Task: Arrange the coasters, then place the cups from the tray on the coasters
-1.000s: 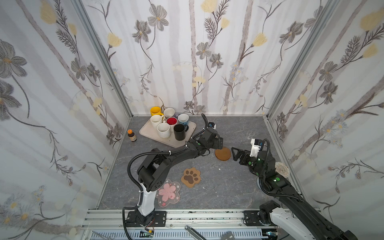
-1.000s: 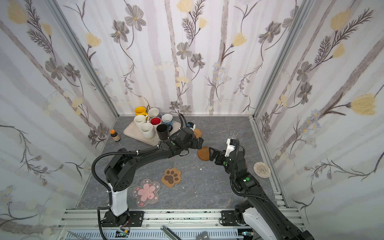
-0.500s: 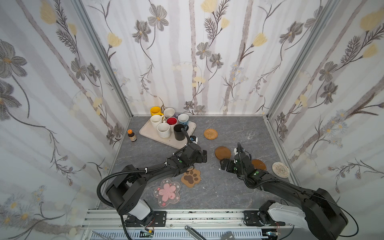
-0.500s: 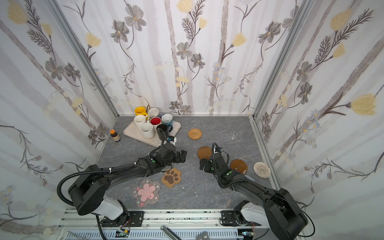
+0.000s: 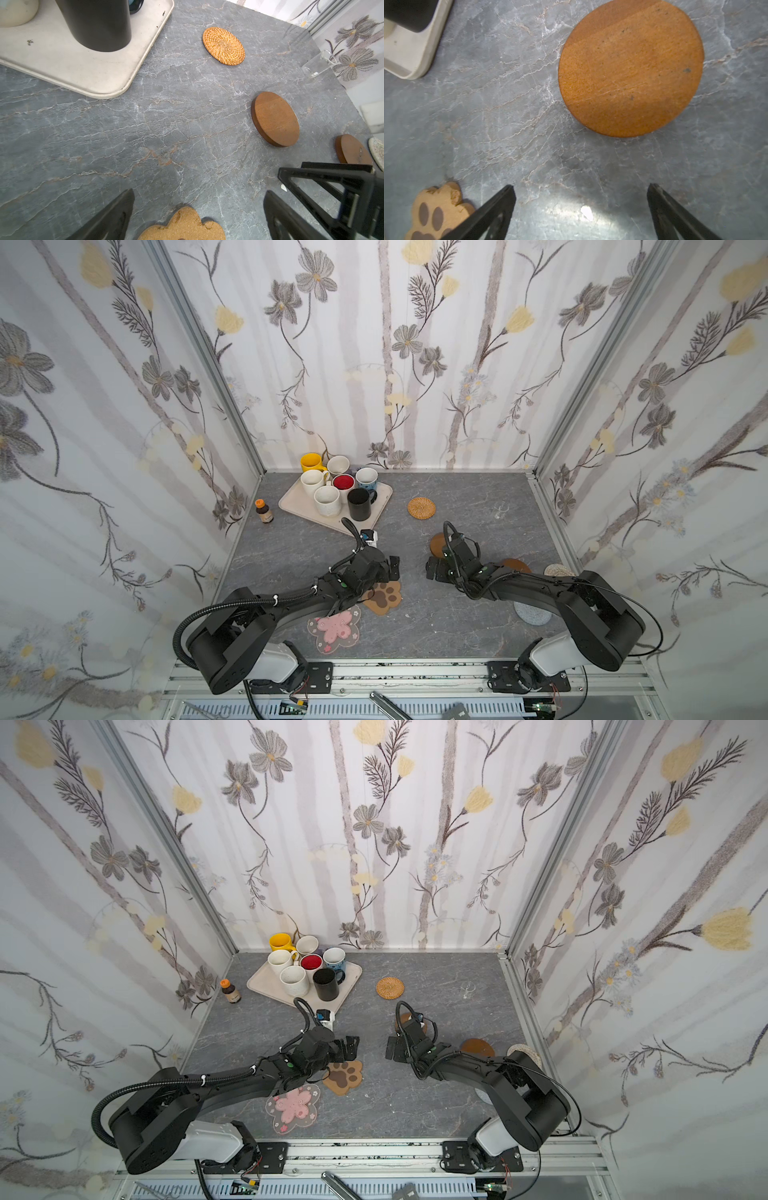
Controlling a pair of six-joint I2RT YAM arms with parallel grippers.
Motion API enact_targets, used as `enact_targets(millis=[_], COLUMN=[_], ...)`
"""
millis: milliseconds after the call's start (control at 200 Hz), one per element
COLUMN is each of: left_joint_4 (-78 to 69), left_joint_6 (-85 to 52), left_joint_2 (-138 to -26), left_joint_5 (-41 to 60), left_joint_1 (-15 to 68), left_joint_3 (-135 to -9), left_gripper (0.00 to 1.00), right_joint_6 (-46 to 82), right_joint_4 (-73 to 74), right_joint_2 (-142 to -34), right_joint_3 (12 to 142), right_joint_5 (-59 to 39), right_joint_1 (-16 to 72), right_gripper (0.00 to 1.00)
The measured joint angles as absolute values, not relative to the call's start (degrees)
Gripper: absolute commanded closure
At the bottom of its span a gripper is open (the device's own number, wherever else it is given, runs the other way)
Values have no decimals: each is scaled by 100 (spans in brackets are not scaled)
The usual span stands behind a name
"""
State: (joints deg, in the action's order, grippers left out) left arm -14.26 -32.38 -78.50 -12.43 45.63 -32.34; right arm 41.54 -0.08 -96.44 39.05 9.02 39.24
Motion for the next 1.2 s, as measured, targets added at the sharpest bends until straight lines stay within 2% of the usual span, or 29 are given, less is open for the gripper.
enact_targets(millis=[405, 1199], left_joint_4=[-1529, -1699], left_joint_6=[-3240, -3186], left_joint_2=[-7465, -7618], left_joint_5=[-1236, -1199], left_joint_1=[4539, 4473], left_joint_3=[-2888, -2808], left_gripper=[0, 0], right_joint_6=[3785, 3247], right_joint_4=[-725, -1048], right_joint_2=[-10637, -11430], right_joint_3=[4956, 5959], right_joint_5=[1326, 1170], right_joint_1=[3872, 3068], right_gripper=[0, 0])
